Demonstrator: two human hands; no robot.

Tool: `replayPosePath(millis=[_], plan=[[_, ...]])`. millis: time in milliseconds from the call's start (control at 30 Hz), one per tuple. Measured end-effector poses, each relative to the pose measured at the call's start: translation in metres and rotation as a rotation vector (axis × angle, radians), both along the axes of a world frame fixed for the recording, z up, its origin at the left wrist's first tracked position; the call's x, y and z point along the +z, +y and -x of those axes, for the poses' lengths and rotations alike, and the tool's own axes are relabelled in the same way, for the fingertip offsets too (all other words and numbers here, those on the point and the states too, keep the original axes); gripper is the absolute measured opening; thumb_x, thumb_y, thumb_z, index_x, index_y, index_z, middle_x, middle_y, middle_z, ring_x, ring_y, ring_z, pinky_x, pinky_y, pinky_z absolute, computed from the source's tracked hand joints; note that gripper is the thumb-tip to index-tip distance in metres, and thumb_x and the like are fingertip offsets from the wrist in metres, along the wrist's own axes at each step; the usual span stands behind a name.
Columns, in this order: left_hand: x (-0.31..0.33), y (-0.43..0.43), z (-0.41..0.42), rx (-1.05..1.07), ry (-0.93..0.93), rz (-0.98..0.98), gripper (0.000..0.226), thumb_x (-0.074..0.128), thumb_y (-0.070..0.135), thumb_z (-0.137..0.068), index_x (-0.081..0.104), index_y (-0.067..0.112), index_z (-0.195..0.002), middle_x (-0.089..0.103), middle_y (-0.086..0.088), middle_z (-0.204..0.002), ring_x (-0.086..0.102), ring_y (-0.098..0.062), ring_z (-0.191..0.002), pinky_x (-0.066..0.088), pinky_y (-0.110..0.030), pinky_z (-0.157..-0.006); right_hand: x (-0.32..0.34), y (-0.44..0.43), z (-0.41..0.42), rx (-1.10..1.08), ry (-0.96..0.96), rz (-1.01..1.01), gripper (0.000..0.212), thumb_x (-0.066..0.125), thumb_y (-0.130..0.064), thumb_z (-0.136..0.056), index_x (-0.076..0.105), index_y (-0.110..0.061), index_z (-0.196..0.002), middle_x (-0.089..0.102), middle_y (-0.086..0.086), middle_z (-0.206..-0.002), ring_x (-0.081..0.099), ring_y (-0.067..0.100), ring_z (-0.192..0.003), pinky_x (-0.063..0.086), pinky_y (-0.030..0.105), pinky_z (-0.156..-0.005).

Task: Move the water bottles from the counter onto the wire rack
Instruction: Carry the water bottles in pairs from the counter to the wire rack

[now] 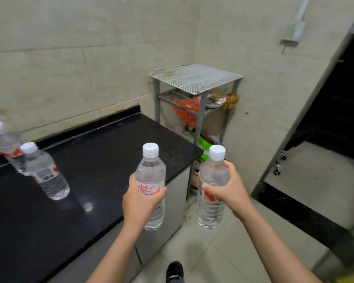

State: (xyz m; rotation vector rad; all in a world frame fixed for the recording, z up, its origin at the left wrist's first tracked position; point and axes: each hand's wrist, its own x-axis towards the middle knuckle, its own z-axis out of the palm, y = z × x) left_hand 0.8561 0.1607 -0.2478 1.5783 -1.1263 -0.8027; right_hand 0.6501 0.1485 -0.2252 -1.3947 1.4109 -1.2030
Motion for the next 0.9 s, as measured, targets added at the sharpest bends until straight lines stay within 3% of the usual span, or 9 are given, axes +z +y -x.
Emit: replayPosePath(millis=[133, 300, 367, 433, 633, 733, 833, 900], plan=[[0.0, -0.074, 0.037, -0.042, 0.007, 0.016, 0.063, 0.079, 0.025, -0.064, 0.048, 0.024, -0.118, 0.06, 0.003, -0.095, 0.061, -0.027, -0.095, 0.047, -0.035, -0.084, 0.014, -0.061, 0.04, -0.053, 0.03, 0.036, 0.067, 0.079, 0.005, -0.062, 0.042, -0.026, -0.109, 0.057, -0.008, -0.101, 0.057, 0.003, -0.089, 0.047, 0.015, -0.075], [0.007, -0.165, 0.09, -0.12, 0.013, -0.006, 0.059, 0.079, 0.029, -0.063, 0.049, 0.024, -0.114, 0.062, 0.001, -0.096, 0.061, -0.03, -0.098, 0.045, -0.034, -0.077, 0.028, -0.123, 0.091, -0.161, 0.066, 0.019, 0.063, 0.075, 0.008, -0.066, 0.042, -0.026, -0.108, 0.057, -0.009, -0.097, 0.055, -0.002, -0.086, 0.048, 0.008, -0.068], [0.012, -0.197, 0.112, -0.166, 0.014, 0.008, 0.059, 0.078, 0.029, -0.063, 0.049, 0.024, -0.114, 0.059, 0.003, -0.094, 0.061, -0.031, -0.099, 0.045, -0.035, -0.078, 0.028, -0.139, 0.112, -0.225, 0.056, 0.009, 0.064, 0.075, 0.006, -0.066, 0.042, -0.026, -0.11, 0.057, -0.011, -0.098, 0.056, -0.001, -0.087, 0.048, 0.009, -0.069], [0.016, -0.22, 0.135, -0.219, 0.011, 0.012, 0.059, 0.078, 0.028, -0.064, 0.049, 0.022, -0.115, 0.059, 0.002, -0.096, 0.06, -0.03, -0.099, 0.044, -0.033, -0.078, 0.025, -0.151, 0.135, -0.275, 0.036, -0.011, 0.066, 0.076, 0.004, -0.066, 0.041, -0.027, -0.112, 0.058, -0.011, -0.1, 0.057, 0.001, -0.09, 0.047, 0.018, -0.077], [0.018, -0.278, 0.201, -0.296, -0.007, 0.041, 0.068, 0.08, 0.025, -0.063, 0.048, 0.02, -0.122, 0.064, -0.006, -0.114, 0.06, -0.03, -0.104, 0.043, -0.032, -0.083, 0.019, -0.189, 0.202, -0.328, 0.028, -0.061, 0.062, 0.072, 0.006, -0.07, 0.039, -0.028, -0.109, 0.054, -0.011, -0.097, 0.055, 0.001, -0.085, 0.042, 0.015, -0.067], [0.017, -0.307, 0.235, -0.31, -0.033, 0.043, 0.069, 0.081, 0.027, -0.061, 0.047, 0.023, -0.121, 0.062, 0.0, -0.105, 0.059, -0.029, -0.102, 0.045, -0.034, -0.084, 0.018, -0.222, 0.239, -0.304, 0.03, -0.06, 0.065, 0.075, 0.004, -0.068, 0.038, -0.027, -0.113, 0.055, -0.008, -0.1, 0.056, 0.002, -0.087, 0.043, 0.016, -0.069], [0.019, -0.338, 0.269, -0.303, -0.035, 0.075, 0.062, 0.08, 0.031, -0.059, 0.044, 0.034, -0.11, 0.056, 0.01, -0.095, 0.057, -0.02, -0.093, 0.043, -0.031, -0.081, 0.021, -0.266, 0.277, -0.236, 0.065, -0.049, 0.072, 0.081, -0.01, -0.06, 0.04, -0.028, -0.115, 0.057, -0.009, -0.104, 0.056, 0.0, -0.09, 0.043, 0.015, -0.07], [0.026, -0.359, 0.293, -0.265, -0.011, 0.092, 0.061, 0.081, 0.029, -0.06, 0.041, 0.038, -0.105, 0.056, 0.011, -0.094, 0.056, -0.016, -0.091, 0.043, -0.029, -0.08, 0.029, -0.298, 0.3, -0.183, 0.087, -0.015, 0.072, 0.081, -0.007, -0.061, 0.04, -0.028, -0.116, 0.056, -0.012, -0.102, 0.055, -0.003, -0.088, 0.045, 0.01, -0.067]])
